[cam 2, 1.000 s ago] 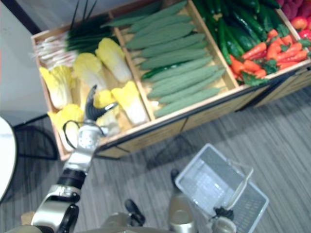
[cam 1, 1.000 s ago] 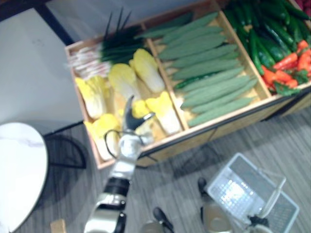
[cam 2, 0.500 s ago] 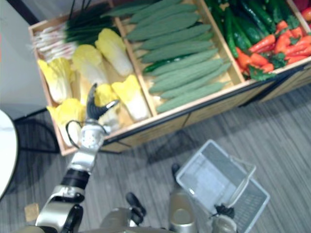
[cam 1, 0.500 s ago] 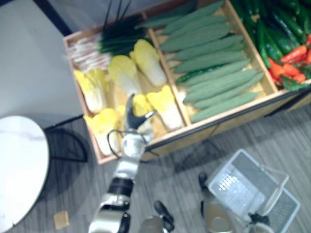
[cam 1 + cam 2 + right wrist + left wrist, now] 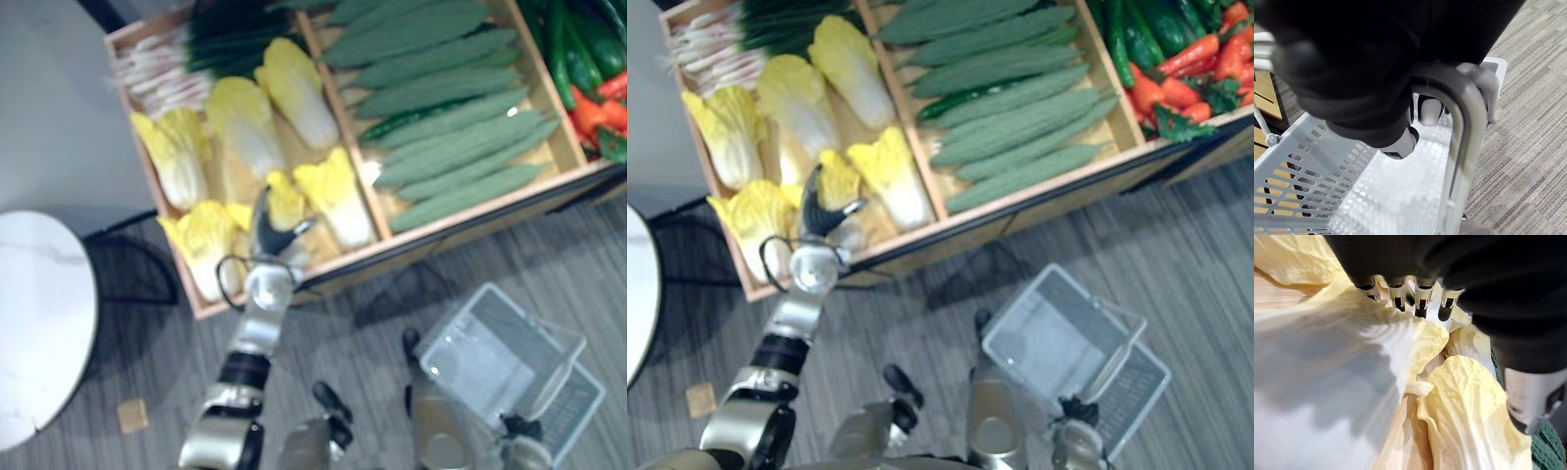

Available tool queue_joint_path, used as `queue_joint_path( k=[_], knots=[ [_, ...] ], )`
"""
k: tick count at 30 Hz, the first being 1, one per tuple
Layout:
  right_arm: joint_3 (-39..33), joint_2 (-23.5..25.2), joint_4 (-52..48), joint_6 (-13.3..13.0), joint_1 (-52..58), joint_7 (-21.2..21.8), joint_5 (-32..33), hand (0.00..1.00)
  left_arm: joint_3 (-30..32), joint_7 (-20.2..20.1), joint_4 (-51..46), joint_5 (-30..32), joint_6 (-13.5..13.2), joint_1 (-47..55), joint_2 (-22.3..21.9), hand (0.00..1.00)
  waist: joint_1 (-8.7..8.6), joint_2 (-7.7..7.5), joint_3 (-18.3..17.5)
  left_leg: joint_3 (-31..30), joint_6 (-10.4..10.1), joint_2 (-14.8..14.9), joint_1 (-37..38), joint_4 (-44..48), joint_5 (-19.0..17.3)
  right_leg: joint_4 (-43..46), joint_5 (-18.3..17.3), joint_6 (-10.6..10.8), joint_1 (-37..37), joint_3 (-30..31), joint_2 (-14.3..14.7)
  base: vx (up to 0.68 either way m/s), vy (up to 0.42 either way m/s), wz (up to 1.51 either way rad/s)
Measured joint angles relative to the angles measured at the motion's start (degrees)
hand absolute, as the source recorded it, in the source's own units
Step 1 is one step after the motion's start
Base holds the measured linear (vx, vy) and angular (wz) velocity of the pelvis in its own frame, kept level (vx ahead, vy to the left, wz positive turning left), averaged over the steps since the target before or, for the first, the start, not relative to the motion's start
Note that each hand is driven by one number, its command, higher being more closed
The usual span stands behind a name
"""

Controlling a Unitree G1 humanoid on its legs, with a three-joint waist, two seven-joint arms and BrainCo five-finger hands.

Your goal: Pick vegetable in the basket

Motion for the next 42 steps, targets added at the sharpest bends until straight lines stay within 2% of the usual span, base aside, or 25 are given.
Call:
queue_joint_path(
  k=[6,7,14,20,29,32,35,37,39,40,41,42],
  knots=[
    [0.3,-0.1,-1.1,0.0,-1.0,0.0,0.1,1.00,-1.0,-0.6,4.3,2.2,0.6,-3.3,1.1,0.00,0.00,0.02,0.7,0.2,0.4,-0.2,-1.7,-0.1,0.8,0.6,0.0,0.0,-1.2,-1.0,-0.6,-0.03,-0.020,0.13],
    [0.3,-0.1,-1.1,0.0,-1.1,0.0,0.1,1.00,-1.3,-0.8,5.1,2.2,0.6,-3.8,1.3,1.00,0.03,0.06,0.7,0.2,0.4,-0.3,-1.8,-0.1,0.8,0.7,0.0,0.0,-1.4,-1.0,-0.7,0.00,0.000,0.00],
    [0.5,-0.6,-1.1,0.3,-3.1,0.2,0.1,1.00,-0.9,-3.9,13.2,4.5,0.6,-10.7,5.5,1.00,0.06,0.58,1.0,0.9,0.7,-0.6,-3.5,-0.1,1.0,1.5,0.0,0.1,-3.8,-0.3,-0.9,-0.01,-0.009,-0.02],
    [0.5,-0.5,-0.9,0.5,-5.2,0.8,0.0,1.00,0.1,-5.5,17.4,6.0,0.6,-14.7,5.4,1.00,0.40,0.64,1.0,1.7,0.7,-1.1,-3.6,-0.1,1.0,1.5,0.3,0.4,-4.2,0.4,-1.3,-0.01,-0.006,-0.03],
    [0.0,0.1,-1.1,0.5,-6.0,0.4,0.2,1.00,-2.2,-4.5,18.6,6.0,1.4,-18.4,5.0,1.00,0.12,-0.04,1.6,1.5,1.2,-1.9,-4.4,-0.3,1.3,1.2,1.0,1.1,-4.6,0.3,-2.2,-0.01,-0.003,0.03],
    [0.2,0.8,-1.2,0.5,-6.0,0.3,1.4,1.00,-3.6,-3.0,17.6,5.8,2.1,-18.1,5.0,1.00,0.11,-0.79,2.1,1.5,1.2,-1.9,-3.2,-0.5,1.3,1.0,1.1,1.2,-3.4,0.3,-2.2,0.03,0.002,0.00],
    [0.8,2.5,-1.5,0.4,-5.7,0.1,1.7,1.00,-5.2,-1.8,11.2,4.3,2.4,-16.5,5.0,1.00,-0.11,-2.57,3.0,1.9,1.2,-1.3,-1.4,0.0,0.8,0.1,1.1,1.2,-1.2,0.4,-1.7,0.05,-0.010,-0.09],
    [2.5,3.4,-1.5,0.4,-5.1,0.1,1.7,1.00,-6.0,0.0,3.0,3.7,2.3,-12.9,4.9,1.00,0.04,-4.35,3.0,2.8,1.0,0.0,0.2,2.6,-1.0,-0.6,1.4,1.0,0.5,2.0,-0.2,0.09,-0.029,-0.50],
    [4.0,3.7,-1.1,0.4,-4.6,0.1,1.7,1.00,-5.6,1.1,-4.1,3.6,2.1,-9.0,4.9,1.00,0.57,-5.93,2.8,-0.2,2.4,1.6,0.2,9.2,-3.5,-0.8,1.5,0.8,2.0,5.2,1.3,0.11,-0.073,-0.83],
    [5.0,3.6,-0.8,0.4,-4.3,0.1,1.7,1.00,-4.0,2.1,-8.9,3.6,1.6,-5.5,5.0,1.00,0.87,-6.95,2.7,-7.9,5.2,2.5,-1.6,16.0,-5.5,-0.7,1.4,0.7,2.6,7.9,1.8,0.08,-0.075,-1.19],
    [5.9,3.5,-0.8,0.1,-3.9,0.1,1.5,1.00,-2.2,3.1,-13.2,3.6,1.2,-1.9,4.9,1.00,1.63,-6.91,2.3,-18.2,5.2,2.5,-3.9,21.6,-9.2,-0.3,1.2,0.4,2.7,10.7,2.5,0.06,-0.055,-1.39],
    [6.3,3.0,-0.7,0.1,-3.7,0.2,1.1,1.00,-1.4,3.7,-15.0,3.7,1.0,0.1,4.9,1.00,2.06,-6.44,2.0,-23.3,4.4,2.2,-4.0,22.8,-10.6,-0.2,1.0,0.2,2.8,12.2,3.7,0.01,0.087,-1.63]
  ],
)
